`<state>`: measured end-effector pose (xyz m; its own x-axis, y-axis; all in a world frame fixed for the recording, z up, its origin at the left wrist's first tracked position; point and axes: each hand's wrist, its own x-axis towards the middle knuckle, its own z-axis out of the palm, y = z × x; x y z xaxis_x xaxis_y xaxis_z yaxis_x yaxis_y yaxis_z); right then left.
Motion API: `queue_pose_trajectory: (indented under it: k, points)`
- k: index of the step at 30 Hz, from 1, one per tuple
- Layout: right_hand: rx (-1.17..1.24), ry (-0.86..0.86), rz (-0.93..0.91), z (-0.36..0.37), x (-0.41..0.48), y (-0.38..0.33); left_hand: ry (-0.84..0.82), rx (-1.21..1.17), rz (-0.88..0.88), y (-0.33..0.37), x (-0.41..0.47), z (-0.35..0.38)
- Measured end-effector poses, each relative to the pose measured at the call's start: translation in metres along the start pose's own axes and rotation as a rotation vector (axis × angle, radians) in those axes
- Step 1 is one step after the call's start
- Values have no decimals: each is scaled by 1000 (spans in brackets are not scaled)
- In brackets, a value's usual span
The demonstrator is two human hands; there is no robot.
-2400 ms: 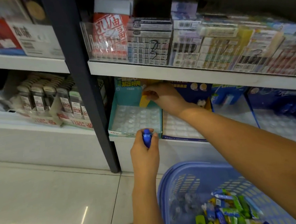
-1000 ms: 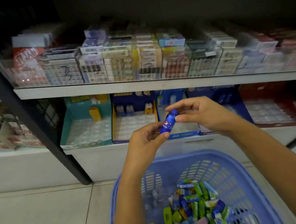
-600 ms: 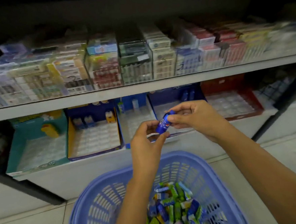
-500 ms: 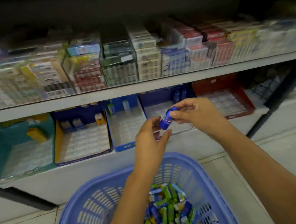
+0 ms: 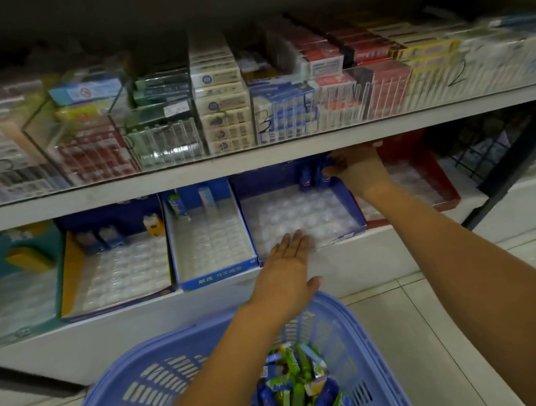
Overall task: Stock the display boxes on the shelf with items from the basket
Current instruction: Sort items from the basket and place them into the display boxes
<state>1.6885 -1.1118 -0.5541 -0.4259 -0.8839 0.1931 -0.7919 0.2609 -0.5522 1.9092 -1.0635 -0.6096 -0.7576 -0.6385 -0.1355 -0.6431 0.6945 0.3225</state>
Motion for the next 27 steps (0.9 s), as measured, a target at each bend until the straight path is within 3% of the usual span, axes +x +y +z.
queue_pose_trajectory:
  k: [7, 14, 24, 27]
  points:
    - [-137, -187, -39, -11, 10, -1, -8, 1, 7, 0, 1, 0]
    - [-220, -218, -103, -12, 4, -8, -7, 29, 4, 0, 2, 3]
    - [-539, -350, -2, -9, 3, -37, -61, 24, -33, 8, 2, -8]
    - [-663, -337, 2, -12, -13, -58, 81, -128, 6, 12, -13, -9]
